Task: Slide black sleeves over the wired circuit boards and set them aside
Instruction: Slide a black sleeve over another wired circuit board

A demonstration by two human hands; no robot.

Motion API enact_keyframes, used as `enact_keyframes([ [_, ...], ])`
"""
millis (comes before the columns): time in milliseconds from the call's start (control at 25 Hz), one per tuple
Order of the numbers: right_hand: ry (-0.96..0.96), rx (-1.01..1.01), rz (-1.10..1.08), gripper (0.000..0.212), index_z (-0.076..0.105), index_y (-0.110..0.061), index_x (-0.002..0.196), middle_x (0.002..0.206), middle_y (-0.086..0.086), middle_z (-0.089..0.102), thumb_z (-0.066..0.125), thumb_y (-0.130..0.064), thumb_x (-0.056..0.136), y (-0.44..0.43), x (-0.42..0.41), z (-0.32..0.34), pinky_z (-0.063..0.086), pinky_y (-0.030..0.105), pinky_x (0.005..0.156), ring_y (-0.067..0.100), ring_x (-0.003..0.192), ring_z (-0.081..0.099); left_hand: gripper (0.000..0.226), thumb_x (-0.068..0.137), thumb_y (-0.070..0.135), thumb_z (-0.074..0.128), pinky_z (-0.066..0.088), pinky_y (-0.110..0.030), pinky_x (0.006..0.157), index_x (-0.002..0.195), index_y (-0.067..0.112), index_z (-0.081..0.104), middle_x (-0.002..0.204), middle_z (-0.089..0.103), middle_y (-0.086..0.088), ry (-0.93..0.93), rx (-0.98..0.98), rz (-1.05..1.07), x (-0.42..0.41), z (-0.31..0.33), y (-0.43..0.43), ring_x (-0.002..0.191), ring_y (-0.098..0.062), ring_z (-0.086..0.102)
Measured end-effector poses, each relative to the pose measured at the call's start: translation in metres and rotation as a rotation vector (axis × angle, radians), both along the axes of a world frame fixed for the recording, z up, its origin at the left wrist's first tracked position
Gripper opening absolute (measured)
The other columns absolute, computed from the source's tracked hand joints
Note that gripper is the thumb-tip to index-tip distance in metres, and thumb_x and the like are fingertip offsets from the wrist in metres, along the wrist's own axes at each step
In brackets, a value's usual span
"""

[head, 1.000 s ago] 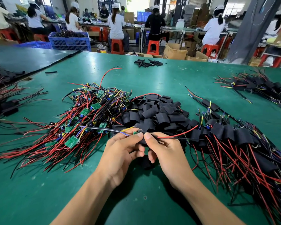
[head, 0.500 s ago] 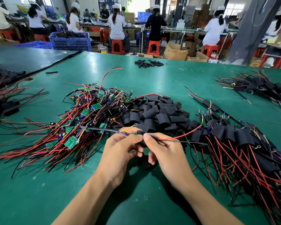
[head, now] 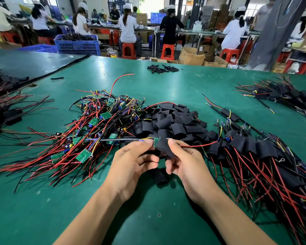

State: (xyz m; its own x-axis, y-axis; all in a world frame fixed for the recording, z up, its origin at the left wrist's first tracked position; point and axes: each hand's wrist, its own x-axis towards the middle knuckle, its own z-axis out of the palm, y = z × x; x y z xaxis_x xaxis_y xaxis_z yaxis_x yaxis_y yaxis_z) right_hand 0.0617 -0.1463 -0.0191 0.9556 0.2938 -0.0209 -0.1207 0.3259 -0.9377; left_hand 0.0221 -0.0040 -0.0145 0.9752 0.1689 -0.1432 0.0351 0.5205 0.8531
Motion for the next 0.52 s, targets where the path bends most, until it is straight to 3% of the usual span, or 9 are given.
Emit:
enact_keyframes([
  [80, -0.024, -0.027, 0.005, 0.029, 0.077, -0.022, 0.090, 0.079, 0.006, 0.069, 0.063, -0.046, 0.080, 0.0003, 0.0003, -0.0004, 0.038, 0.025, 0.047, 0.016, 0.045, 0.044, 0.009, 0.069, 0.019, 0.078, 0.051, -0.024, 0.049, 0.075, 0.012, 0.075, 0.075, 0.066, -0.009, 0.010, 0.022, -0.038, -0.0011, 0.0007, -0.0014, 0.054, -0.017, 0.061],
  [160, -0.007, 0.003, -0.007, 0.033, 0.073, -0.023, 0.083, 0.068, 0.007, 0.064, 0.059, -0.052, 0.081, 0.0017, -0.0005, 0.0004, 0.035, 0.024, 0.044, 0.014, 0.043, 0.042, 0.009, 0.070, 0.017, 0.081, 0.051, -0.023, 0.048, 0.070, 0.012, 0.074, 0.072, 0.064, -0.010, 0.035, 0.055, -0.143, -0.0033, 0.0017, -0.0038, 0.054, -0.016, 0.060],
  [320, 0.049, 0.018, 0.056, 0.024, 0.066, -0.027, 0.067, 0.063, 0.003, 0.061, 0.064, -0.045, 0.083, 0.0005, -0.0032, 0.0030, 0.032, 0.021, 0.042, 0.010, 0.044, 0.042, 0.016, 0.079, 0.023, 0.074, 0.050, -0.024, 0.050, 0.073, 0.010, 0.067, 0.078, 0.066, -0.020, 0.062, 0.090, -0.297, -0.0061, 0.0035, -0.0060, 0.057, -0.018, 0.059],
  [520, -0.034, -0.151, 0.036, 0.023, 0.061, -0.026, 0.073, 0.068, 0.005, 0.061, 0.066, -0.032, 0.094, -0.0034, -0.0017, 0.0016, 0.033, 0.022, 0.043, 0.011, 0.048, 0.046, 0.018, 0.075, 0.020, 0.081, 0.050, -0.026, 0.047, 0.074, 0.009, 0.067, 0.073, 0.062, -0.016, 0.044, 0.159, -0.237, -0.0084, 0.0017, -0.0043, 0.054, -0.019, 0.058],
])
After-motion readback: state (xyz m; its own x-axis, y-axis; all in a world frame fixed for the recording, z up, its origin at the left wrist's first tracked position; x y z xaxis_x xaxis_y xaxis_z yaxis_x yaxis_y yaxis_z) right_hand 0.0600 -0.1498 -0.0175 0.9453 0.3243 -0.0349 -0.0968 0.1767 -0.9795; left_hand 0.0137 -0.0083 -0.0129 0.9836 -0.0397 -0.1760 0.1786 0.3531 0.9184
